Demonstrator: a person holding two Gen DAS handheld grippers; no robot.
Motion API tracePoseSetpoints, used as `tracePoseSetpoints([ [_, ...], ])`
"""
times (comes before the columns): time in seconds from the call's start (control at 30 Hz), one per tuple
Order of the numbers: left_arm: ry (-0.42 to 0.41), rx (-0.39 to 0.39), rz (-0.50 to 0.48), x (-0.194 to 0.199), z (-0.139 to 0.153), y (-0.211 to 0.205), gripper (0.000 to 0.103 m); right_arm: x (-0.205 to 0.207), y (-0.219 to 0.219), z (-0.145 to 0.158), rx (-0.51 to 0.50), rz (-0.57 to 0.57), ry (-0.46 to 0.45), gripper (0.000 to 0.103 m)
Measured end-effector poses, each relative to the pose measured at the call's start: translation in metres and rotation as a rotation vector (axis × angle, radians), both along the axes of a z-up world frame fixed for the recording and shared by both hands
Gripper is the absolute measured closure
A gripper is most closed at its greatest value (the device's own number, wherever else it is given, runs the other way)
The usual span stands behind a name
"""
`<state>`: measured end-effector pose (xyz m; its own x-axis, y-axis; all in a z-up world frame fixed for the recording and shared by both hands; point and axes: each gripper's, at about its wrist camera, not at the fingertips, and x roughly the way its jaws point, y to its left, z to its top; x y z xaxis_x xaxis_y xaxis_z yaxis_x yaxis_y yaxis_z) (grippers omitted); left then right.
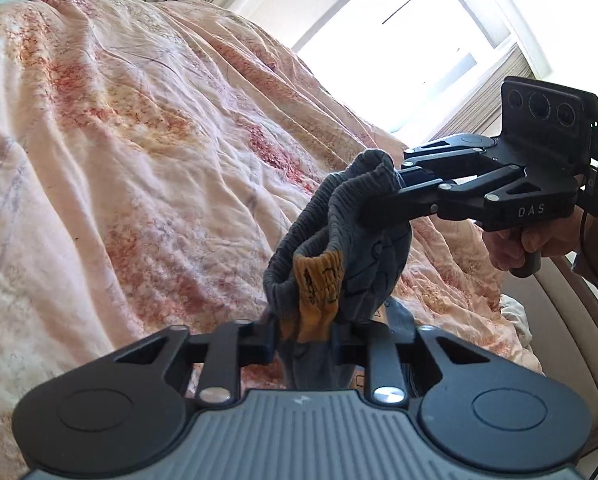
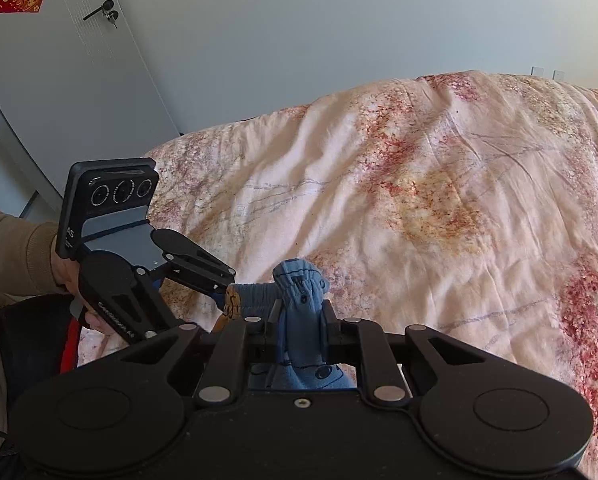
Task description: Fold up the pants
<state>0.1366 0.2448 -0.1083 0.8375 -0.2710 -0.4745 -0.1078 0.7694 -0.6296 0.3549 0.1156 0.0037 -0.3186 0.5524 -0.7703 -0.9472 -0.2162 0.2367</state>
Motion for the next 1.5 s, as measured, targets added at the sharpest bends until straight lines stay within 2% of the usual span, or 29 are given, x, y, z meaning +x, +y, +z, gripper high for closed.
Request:
tracePoseSetpoints([
  [0.07,-0.031,0.058,0.017,-0.003,0.009,-0.008,0.089,0.003,-0.007,-0.001,0.008,-0.027,0.001,0.083],
  [0.13,-0.051,0.110,0.016,-0.005,0.016,-0.018,0.090,0.009,-0.015,-0.004,0.025,-0.088,0.016,0.066],
  [0.17,-0.053,0.147,0.014,-0.004,0.020,-0.024,0.090,0.012,-0.020,-0.005,0.033,-0.121,0.031,0.063],
  [0.2,-0.052,0.172,0.011,-0.003,0.022,-0.029,0.091,0.015,-0.027,-0.008,0.049,-0.155,0.052,0.055],
  [0.27,-0.038,0.193,0.010,0.003,0.022,-0.034,0.091,0.021,-0.042,-0.013,0.076,-0.209,0.092,0.052],
  [0.37,-0.010,0.261,0.017,0.010,0.022,-0.042,0.091,0.029,-0.066,-0.021,0.085,-0.344,0.111,0.040],
  [0.43,-0.010,0.323,0.002,0.014,0.026,-0.053,0.091,0.034,-0.086,-0.025,0.112,-0.466,0.131,0.026],
  [0.47,-0.019,0.356,-0.013,0.015,0.029,-0.061,0.091,0.038,-0.103,-0.028,0.138,-0.552,0.192,0.024],
  [0.53,-0.046,0.423,-0.048,0.019,0.037,-0.082,0.091,0.039,-0.131,-0.033,0.183,-0.654,0.344,0.023],
  [0.67,-0.082,0.573,-0.137,0.029,0.047,-0.136,0.091,0.033,-0.173,-0.041,0.213,-0.888,0.514,0.021],
  [0.73,-0.090,0.641,-0.188,0.034,0.049,-0.164,0.091,0.035,-0.184,-0.043,0.204,-0.954,0.578,0.021],
  [0.77,-0.091,0.667,-0.215,0.037,0.048,-0.178,0.091,0.035,-0.187,-0.041,0.201,-0.958,0.581,0.021],
  [0.9,-0.072,0.734,-0.283,0.044,0.038,-0.220,0.091,0.030,-0.196,-0.038,0.127,-0.954,0.499,0.024],
  [0.97,-0.058,0.746,-0.297,0.045,0.032,-0.231,0.091,0.025,-0.203,-0.044,0.078,-0.963,0.421,0.048],
  [1.0,-0.053,0.747,-0.301,0.045,0.030,-0.234,0.091,0.024,-0.205,-0.050,0.050,-0.968,0.400,0.076],
  [1.03,-0.049,0.751,-0.302,0.044,0.029,-0.237,0.091,0.024,-0.209,-0.054,0.037,-0.978,0.393,0.085],
  [1.2,-0.062,0.805,-0.300,0.038,0.037,-0.249,0.091,0.017,-0.233,-0.064,0.090,-0.995,0.391,0.087],
  [1.33,-0.114,0.861,-0.295,0.039,0.057,-0.273,0.091,0.017,-0.250,-0.047,0.177,-0.998,0.404,0.087],
  [1.5,-0.155,0.867,-0.323,0.050,0.067,-0.320,0.091,0.020,-0.301,-0.028,0.240,-1.044,0.400,0.087],
])
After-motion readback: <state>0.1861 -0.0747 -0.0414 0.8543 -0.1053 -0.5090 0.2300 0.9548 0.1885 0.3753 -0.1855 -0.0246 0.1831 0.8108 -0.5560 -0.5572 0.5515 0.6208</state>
